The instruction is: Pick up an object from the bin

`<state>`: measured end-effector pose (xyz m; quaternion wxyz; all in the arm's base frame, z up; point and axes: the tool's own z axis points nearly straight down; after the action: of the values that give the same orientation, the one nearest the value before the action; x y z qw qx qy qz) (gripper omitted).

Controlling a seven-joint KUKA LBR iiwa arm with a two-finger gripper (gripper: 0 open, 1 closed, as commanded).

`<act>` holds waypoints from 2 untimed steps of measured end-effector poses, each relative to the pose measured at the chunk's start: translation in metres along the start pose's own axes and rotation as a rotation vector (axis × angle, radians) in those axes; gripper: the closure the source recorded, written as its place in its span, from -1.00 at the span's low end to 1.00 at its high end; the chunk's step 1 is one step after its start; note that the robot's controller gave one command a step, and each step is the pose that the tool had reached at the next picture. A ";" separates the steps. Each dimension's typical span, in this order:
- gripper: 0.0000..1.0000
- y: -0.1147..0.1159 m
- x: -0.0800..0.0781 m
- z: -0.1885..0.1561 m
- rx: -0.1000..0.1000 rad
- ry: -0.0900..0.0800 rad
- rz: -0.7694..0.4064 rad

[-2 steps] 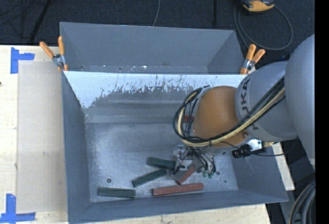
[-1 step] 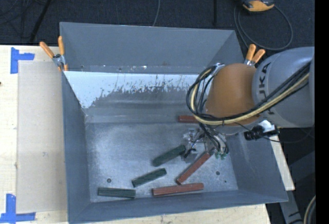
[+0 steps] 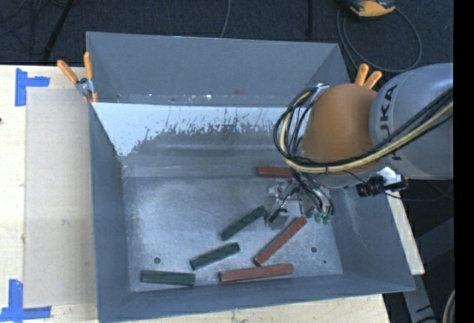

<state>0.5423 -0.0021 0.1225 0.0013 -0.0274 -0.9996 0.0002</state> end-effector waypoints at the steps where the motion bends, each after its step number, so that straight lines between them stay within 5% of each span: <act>1: -1.00 0.035 0.014 0.001 -0.001 -0.001 -0.103; 2: -1.00 0.035 0.014 0.001 -0.001 -0.001 -0.102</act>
Offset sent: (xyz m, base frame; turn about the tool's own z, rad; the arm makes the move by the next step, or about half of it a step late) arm 0.0000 0.0000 0.0000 0.0000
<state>0.5301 0.0337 0.1213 0.0008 0.0238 -0.9997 -0.0002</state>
